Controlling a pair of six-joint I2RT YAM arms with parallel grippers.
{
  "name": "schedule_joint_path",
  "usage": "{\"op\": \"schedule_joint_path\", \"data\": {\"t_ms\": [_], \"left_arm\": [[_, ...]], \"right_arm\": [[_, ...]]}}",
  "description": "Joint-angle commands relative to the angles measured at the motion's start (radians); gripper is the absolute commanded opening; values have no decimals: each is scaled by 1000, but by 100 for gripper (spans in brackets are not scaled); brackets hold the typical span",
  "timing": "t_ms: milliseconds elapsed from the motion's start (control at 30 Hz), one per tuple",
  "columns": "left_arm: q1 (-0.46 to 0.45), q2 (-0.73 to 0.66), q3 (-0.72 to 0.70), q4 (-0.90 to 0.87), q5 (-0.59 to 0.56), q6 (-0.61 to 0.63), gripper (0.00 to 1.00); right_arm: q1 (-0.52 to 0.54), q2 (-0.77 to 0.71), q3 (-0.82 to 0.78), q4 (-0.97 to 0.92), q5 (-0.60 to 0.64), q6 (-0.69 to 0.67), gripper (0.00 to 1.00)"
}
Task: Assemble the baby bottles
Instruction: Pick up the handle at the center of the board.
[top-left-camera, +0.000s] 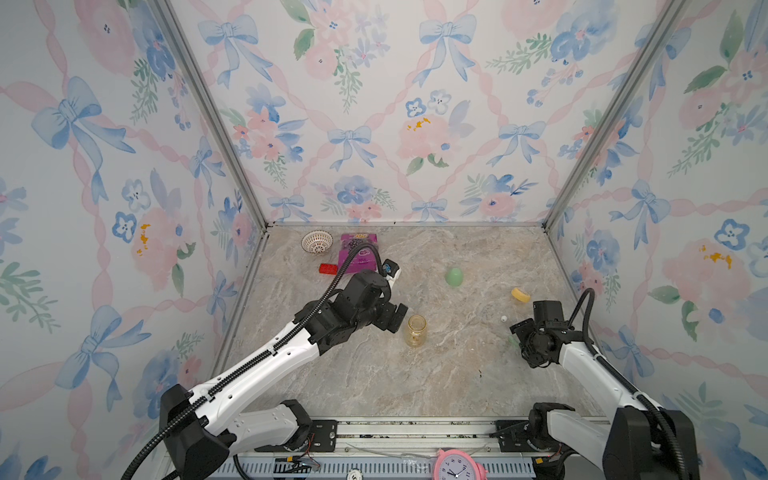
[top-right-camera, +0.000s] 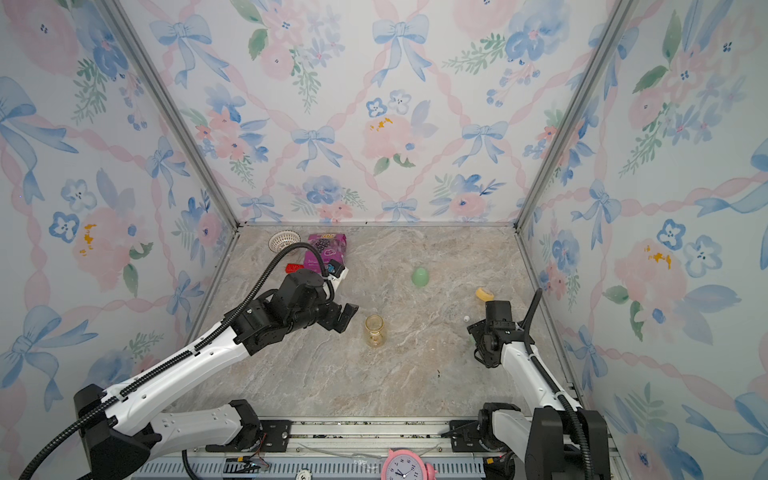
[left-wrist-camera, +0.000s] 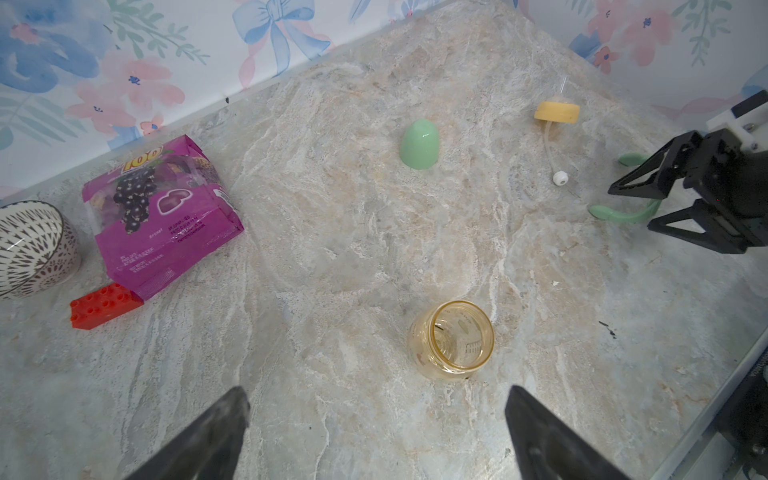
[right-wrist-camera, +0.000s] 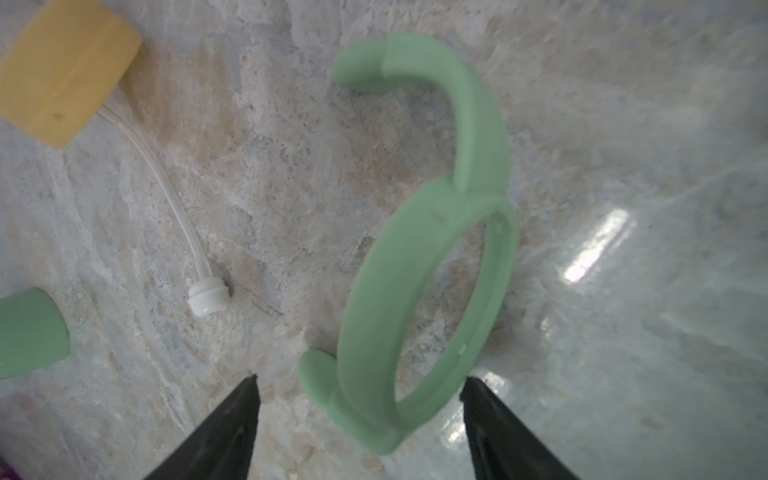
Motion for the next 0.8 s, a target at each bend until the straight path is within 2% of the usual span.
{"op": "schedule_joint_path", "data": {"t_ms": [0,300,367,600,767], "left_arm": [[3,-26,-12,1,-19,-27,98],[13,-35,-39,8,-23,-27,98],[16,-41,-47,9,-24,-22,98],[33,-61,-70,14,-16,-13,98],[44,-65,-89,28,-7,-11,98]], "right_arm": [[10,34,-15,34,34,40,71],[20,93,-18,66,54,35,61],[19,89,-25,71,61,27,50],[-20,17,-8,-4,56,-59,21],[-28,-100,70,-114,94,-203,11]]}}
